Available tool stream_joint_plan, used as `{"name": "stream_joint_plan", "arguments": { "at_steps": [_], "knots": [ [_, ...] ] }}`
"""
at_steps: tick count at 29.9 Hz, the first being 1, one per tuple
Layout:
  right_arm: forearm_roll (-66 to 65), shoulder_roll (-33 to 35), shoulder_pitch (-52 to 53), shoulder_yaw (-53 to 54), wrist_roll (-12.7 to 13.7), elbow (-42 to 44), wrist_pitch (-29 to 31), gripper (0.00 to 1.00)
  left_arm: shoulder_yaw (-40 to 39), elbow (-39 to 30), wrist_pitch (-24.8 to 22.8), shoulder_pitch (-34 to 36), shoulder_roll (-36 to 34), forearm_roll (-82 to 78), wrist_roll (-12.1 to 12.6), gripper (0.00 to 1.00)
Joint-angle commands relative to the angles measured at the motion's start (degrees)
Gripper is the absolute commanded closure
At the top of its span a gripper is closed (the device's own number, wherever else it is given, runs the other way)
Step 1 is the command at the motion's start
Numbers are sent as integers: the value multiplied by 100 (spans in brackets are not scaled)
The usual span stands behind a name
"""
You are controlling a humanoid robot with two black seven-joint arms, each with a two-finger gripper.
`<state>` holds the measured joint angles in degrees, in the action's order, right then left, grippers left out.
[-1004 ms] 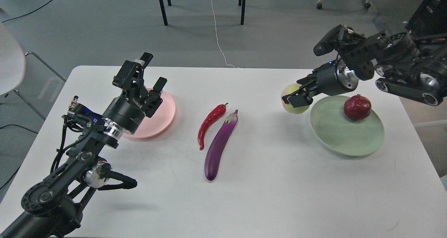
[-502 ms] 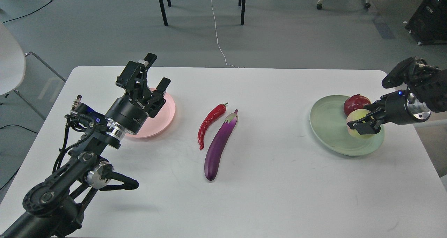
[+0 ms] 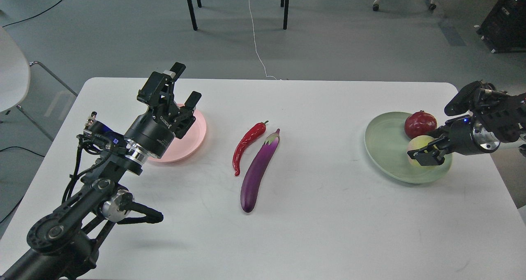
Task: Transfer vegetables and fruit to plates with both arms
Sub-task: 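Carry the yellow-green fruit onto the green plate and release it, then lift the right gripper away from the green plate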
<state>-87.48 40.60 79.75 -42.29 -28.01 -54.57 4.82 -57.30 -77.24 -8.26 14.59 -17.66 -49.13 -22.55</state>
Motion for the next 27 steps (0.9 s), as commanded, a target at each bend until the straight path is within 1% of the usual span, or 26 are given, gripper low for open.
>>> {"name": "stream_joint_plan", "arguments": {
  "at_steps": [1,4,10,12,14,16,18,21,22,25,27],
  "knots": [
    [38,9,-12,80,1,-1,-7,6,0,-2,0,0,-9,0,-3,2],
    [65,27,-12,256,1,-19,-7,4,0,-19,0,0,-1,0,5,2],
    [82,62,14,589,1,-89,-7,4,0,-37,0,0,-18,0,5,2],
    [126,228,67,861,1,-124,10,3,0,-37,0,9,-36,0,14,2],
    [440,447,76,1291,1,-299,63,3,0,-37,0,18,-44,0,14,2],
    [1116,676,6,1740,1,-606,72,3,0,-37,0,35,-45,0,5,2],
    [2081,887,-38,2031,1,-1010,72,3,-9,-46,9,44,-45,-18,-65,2],
    [3856,1168,-266,2242,1,-1599,55,3,0,-142,9,53,-79,-44,-328,2],
    [4323,1265,-354,2330,1,-1723,46,3,8,-203,9,70,-115,-97,-363,2],
    [5729,1468,-784,2821,1,-1864,72,3,78,-423,-17,71,-290,-692,-390,2],
    [6748,1468,-1188,3199,1,-1829,107,3,315,-546,-78,97,-369,-1324,-399,2]
  ]
}}
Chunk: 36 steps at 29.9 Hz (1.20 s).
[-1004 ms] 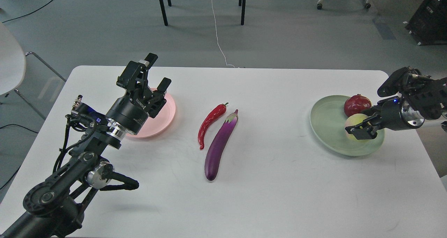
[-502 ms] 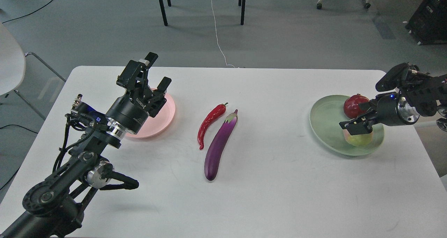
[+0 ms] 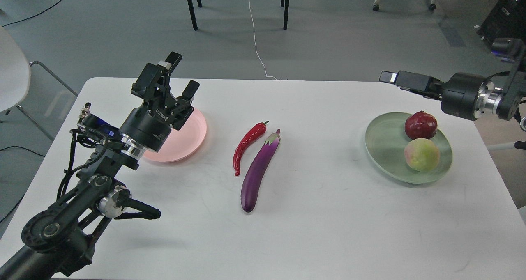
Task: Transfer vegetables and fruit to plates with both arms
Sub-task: 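Lift the right gripper away from the green plate, then reach the left gripper to the red chili pepper and grasp it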
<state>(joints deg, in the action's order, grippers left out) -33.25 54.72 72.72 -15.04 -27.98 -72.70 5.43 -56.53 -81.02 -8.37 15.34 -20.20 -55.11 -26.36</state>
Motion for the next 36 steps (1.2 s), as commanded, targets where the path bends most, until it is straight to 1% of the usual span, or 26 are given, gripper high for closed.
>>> {"name": "stream_joint_plan", "arguments": {
  "at_steps": [1,3,5,7,10,12,16,19,22,25,30,32,36],
  "knots": [
    [1756,57,-644,624,-2,-7,72,2,352,-212,-112,65,-159,-1077,-27,2],
    [2618,57,-960,940,-2,10,194,2,616,-283,-226,231,-282,-2016,-44,2],
    [3129,66,-1216,1151,-2,37,352,2,844,-283,-253,477,-344,-2974,-53,2],
    [3543,92,-1523,1406,-2,124,615,2,1126,-257,-271,881,-414,-4047,-62,2],
    [3895,136,-1989,1749,-2,414,1160,2,1556,-108,-323,1522,-598,-5015,-132,2],
    [4045,127,-2261,1943,-2,616,1407,2,1846,190,-402,1901,-739,-5386,-133,2],
    [4133,74,-2649,2093,-2,626,1452,2,2470,1025,-420,2560,-713,-6158,-141,2],
    [4133,74,-2763,2119,-2,582,1443,2,3120,1543,-420,3122,-468,-6564,-164,2],
    [4133,83,-2799,2119,-2,573,1434,2,3587,2342,-394,3553,-81,-6600,-164,2],
    [4133,92,-2834,2119,-2,564,1425,2,3772,3055,-368,3765,393,-6600,-164,2],
    [4133,101,-2878,2119,-2,529,1425,2,3956,3820,-368,3792,877,-6600,-164,5],
    [4133,101,-2878,2119,-2,529,1425,2,4062,4110,-333,3818,1044,-6600,-164,8],
    [4133,127,-2887,2119,-2,494,1425,2,4185,4471,-236,3827,1220,-6600,-164,15]
  ]
}}
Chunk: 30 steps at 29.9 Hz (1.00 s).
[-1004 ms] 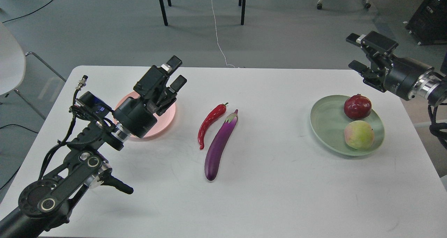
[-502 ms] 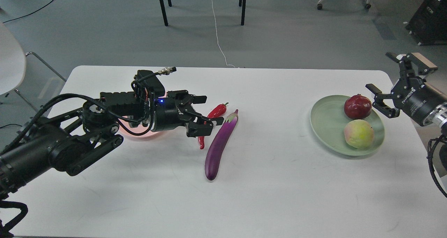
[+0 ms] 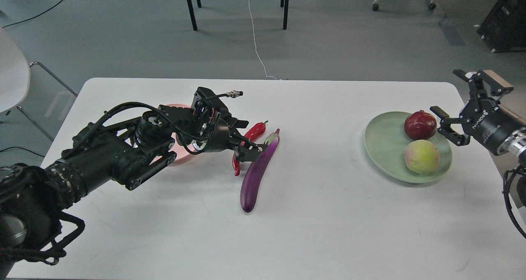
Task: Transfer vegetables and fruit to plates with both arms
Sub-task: 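Reach the left gripper to the red chili pepper and grasp it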
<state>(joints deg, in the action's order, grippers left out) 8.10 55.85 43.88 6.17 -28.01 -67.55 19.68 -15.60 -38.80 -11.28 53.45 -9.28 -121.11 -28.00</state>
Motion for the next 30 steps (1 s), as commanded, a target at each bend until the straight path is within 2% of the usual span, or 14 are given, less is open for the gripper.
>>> {"name": "stream_joint_plan", "arguments": {
  "at_steps": [1,6,9,14,21,27,30],
  "knots": [
    [-1,22,-11,-2,1,-22,0,2,136,337,73,25,163,0,0,19],
    [-1,31,-38,7,1,-57,0,2,356,769,310,77,321,8,0,20],
    [-1,31,-46,7,1,-74,0,2,356,787,320,69,313,17,0,20],
    [-1,31,-46,-2,1,-74,0,2,365,857,328,42,322,44,0,29],
    [-1,48,-46,7,1,-74,0,2,365,875,328,34,313,70,0,30],
    [-1,75,-46,-2,1,-109,0,2,435,953,328,16,304,79,0,39],
    [-1,75,-46,7,1,-109,0,2,435,962,328,25,304,79,0,57]
  ]
}}
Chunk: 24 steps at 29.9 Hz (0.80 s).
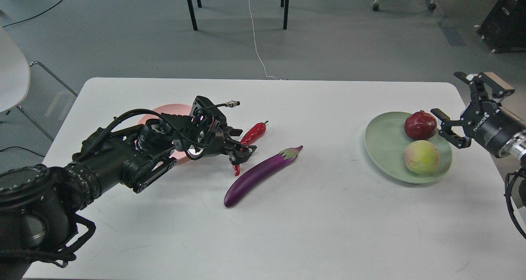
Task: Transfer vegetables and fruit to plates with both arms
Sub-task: 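Reach the left gripper to the red chili pepper and grasp it, then carry the red chili pepper onto the pink plate and release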
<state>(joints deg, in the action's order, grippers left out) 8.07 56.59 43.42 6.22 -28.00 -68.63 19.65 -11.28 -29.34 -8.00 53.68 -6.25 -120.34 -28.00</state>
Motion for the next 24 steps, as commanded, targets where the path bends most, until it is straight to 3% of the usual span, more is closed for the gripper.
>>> {"name": "stream_joint_plan", "arguments": {
  "at_steps": [1,7,15,24],
  "knots": [
    [2,1,0,2,0,-2,4,2,3,16,0,-6,1,-7,0,63],
    [2,10,0,2,0,-2,3,2,3,16,9,11,-26,-16,0,84],
    [2,18,0,46,0,-2,-5,2,-58,-299,351,177,-157,80,0,86],
    [-7,-8,0,81,0,7,-5,2,-14,-1039,378,354,-1694,520,0,85]
  ]
}}
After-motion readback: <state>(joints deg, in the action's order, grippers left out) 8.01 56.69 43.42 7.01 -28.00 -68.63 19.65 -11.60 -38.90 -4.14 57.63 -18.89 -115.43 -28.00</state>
